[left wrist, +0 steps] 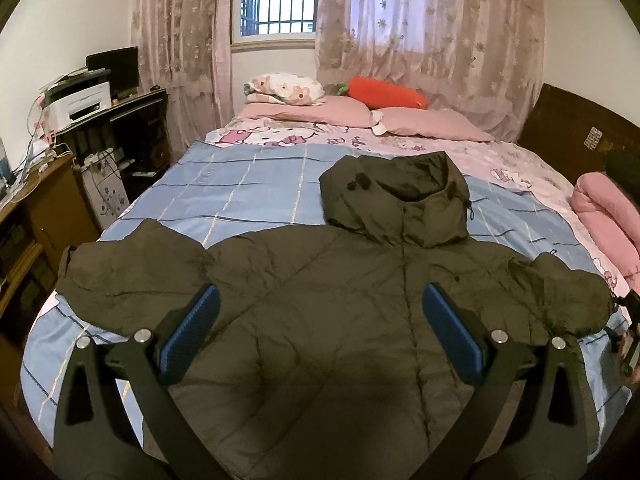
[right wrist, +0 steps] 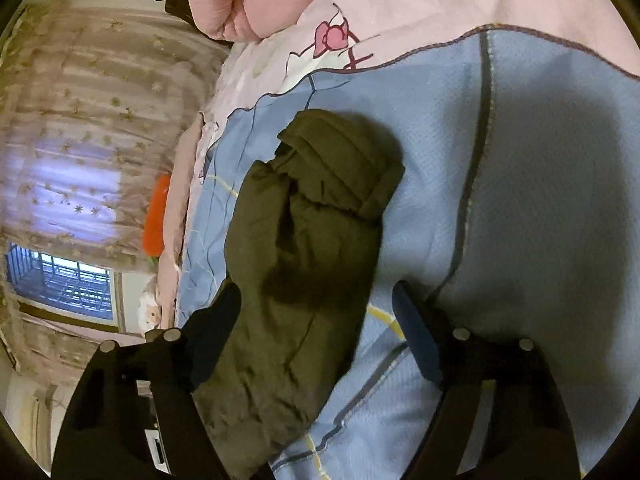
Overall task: Fold large clothes
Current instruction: 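Reach the right tool to the sleeve cuff nearest it and grasp it, then lift the sleeve with the right tool and lay it across the jacket body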
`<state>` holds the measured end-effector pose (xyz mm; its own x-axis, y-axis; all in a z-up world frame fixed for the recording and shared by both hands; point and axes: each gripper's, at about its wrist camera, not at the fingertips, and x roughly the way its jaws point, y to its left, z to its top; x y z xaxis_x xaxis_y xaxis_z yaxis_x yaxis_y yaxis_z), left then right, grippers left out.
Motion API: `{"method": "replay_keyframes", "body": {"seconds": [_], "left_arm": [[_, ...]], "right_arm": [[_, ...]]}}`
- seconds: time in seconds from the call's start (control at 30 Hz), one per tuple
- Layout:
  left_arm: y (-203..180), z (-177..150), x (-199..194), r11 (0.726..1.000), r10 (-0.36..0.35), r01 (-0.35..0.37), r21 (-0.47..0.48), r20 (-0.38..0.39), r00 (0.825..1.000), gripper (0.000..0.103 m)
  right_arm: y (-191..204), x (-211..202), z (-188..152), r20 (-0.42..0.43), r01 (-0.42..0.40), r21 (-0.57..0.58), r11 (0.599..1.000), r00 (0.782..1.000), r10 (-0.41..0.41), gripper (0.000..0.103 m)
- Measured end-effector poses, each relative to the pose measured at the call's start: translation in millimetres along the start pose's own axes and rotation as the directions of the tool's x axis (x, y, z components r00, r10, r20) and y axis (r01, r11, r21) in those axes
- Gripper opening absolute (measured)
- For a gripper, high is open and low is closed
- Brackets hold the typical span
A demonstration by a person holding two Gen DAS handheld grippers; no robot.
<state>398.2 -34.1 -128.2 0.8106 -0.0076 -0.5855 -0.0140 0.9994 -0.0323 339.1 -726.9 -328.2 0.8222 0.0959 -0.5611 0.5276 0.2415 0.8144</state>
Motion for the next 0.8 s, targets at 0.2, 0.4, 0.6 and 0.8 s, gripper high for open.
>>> {"method": "replay_keyframes", "body": {"seconds": [0.2,0.4,0.6,0.8], "left_arm": [[-9,-3,6,1.000,-0.005,0.005,0.025,-0.012,1.000,0.101],[-13,-5,9,0.999,0.001,0.000,0.040,-0.011,1.000,0.101],[-16,-6,11,0.999,0.002,-0.002,0.035,-0.005,1.000,0.101],[-14,-7,10,0.999,-0.006,0.006,0.043,-0.013,1.000,0.101]], "right_arm": [[2,18,8,-0.004,-0.046,0.051,0.998,0.999,0.046,0.079],[4,31,15,0.020,-0.074,0.087,0.993,0.997,0.073,0.067],[19,35,13,0.039,-0.052,0.029,0.998,0.998,0.051,0.008],[50,7,10,0.159,-0.024,-0.100,0.995,0.986,0.039,0.004]]}}
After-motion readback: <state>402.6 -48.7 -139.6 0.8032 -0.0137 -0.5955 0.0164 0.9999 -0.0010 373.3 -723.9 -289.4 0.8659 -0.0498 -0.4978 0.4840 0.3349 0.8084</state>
